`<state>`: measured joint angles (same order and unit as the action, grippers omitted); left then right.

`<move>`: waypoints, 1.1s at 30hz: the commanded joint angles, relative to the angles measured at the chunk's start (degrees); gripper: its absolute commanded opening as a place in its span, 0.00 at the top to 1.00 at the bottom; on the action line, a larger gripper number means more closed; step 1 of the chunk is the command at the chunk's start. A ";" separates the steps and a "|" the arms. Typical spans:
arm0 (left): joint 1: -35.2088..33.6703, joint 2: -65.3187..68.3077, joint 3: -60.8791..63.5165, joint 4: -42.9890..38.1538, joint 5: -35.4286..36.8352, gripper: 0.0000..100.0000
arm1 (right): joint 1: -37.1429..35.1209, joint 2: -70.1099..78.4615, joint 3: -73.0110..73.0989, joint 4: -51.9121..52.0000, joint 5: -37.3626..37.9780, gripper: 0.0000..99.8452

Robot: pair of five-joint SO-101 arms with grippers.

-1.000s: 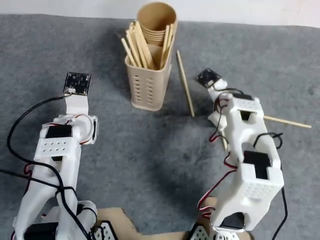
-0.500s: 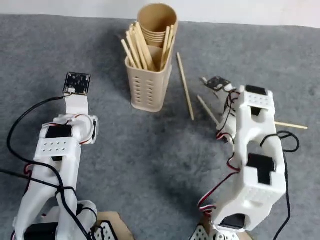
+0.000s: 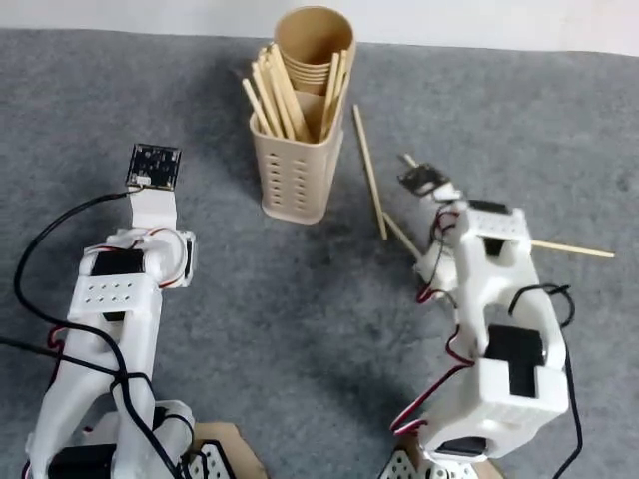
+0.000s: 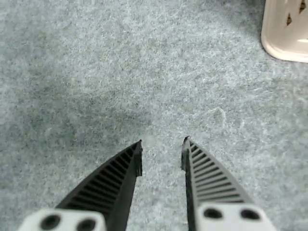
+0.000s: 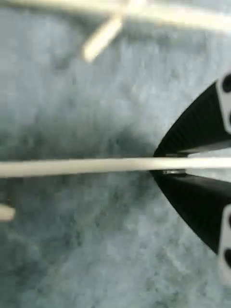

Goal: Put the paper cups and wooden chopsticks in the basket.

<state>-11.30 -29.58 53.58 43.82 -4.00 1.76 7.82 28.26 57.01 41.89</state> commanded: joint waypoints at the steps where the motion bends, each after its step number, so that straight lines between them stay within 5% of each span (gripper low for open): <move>1: -0.57 -1.71 -0.40 0.53 -0.44 0.84 | -3.12 -1.36 7.08 -2.59 -0.62 0.99; 11: -0.84 -1.71 -4.53 23.65 -14.95 0.84 | -1.54 -2.86 11.38 6.11 -0.35 0.99; 25: -1.01 -3.30 -3.12 45.63 -28.92 0.84 | 3.12 -3.56 14.64 8.13 -0.35 0.99; 33: -4.97 -19.91 -16.48 53.27 -30.51 0.84 | 2.51 -31.08 13.23 15.34 -3.87 0.99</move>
<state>-14.90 -41.27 47.08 90.59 -33.98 4.57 -9.58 42.33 67.12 38.99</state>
